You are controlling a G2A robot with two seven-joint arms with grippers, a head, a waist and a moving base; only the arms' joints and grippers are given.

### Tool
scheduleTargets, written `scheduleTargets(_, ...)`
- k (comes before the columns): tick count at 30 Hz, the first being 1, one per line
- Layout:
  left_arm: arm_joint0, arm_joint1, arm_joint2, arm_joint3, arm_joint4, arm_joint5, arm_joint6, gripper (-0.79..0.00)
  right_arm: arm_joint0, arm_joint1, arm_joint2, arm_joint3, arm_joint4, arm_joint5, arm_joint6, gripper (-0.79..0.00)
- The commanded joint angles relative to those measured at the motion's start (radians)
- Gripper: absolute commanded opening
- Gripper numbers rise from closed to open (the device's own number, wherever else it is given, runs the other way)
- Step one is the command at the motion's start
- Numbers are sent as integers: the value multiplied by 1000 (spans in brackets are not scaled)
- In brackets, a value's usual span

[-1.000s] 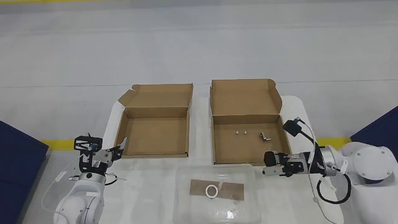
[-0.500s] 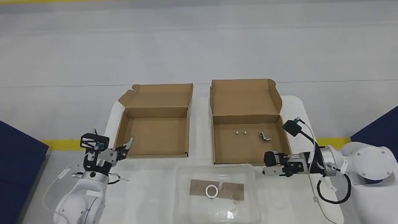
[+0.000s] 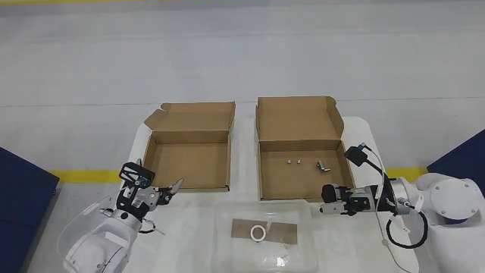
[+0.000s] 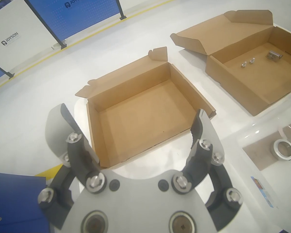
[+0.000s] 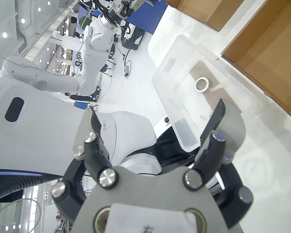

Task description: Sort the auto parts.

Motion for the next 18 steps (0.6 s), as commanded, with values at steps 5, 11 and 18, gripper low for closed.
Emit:
scheduleTargets(5, 2, 11, 13, -168, -75, -196, -250, 0, 0, 0, 0, 0, 0, 0, 0, 0)
scheduleTargets(11, -30, 16, 33, -216, -255, -258, -488, 0, 0, 0, 0, 0, 0, 0, 0, 0)
scheduleTargets(18, -30, 16, 33, -216, -255, -258, -488, 0, 0, 0, 0, 0, 0, 0, 0, 0)
